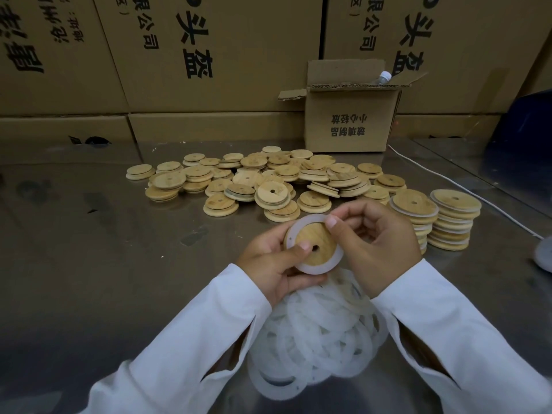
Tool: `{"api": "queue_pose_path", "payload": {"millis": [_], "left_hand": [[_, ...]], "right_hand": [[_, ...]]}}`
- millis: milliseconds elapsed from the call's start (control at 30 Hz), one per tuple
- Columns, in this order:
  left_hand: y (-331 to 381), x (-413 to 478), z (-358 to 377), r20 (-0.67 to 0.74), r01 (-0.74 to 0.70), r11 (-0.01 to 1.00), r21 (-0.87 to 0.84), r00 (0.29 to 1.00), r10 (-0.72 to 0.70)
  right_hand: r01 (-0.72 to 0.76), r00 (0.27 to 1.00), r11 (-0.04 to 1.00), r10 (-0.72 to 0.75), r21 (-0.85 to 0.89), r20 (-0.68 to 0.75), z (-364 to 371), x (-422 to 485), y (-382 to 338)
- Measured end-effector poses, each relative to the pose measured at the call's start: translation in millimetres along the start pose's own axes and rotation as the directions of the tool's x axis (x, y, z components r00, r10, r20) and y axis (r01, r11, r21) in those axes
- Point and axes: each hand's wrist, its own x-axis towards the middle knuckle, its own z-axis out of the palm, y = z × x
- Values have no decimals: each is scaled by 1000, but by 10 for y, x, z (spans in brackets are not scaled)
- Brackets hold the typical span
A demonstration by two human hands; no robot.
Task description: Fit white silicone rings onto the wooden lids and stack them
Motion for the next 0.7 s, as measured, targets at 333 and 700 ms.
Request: {"api": "queue_pose_path", "payload": {"millis": [333,700], "left_hand": [[4,4,-40,66,-63,997,34,996,61],[18,3,-25,73,-89,995,43,994,86]], "right_hand": [[0,1000,1000,0,-10,14,-26,2,-44],[-23,1000,1000,23,-15,15,-39,22,-25]]}}
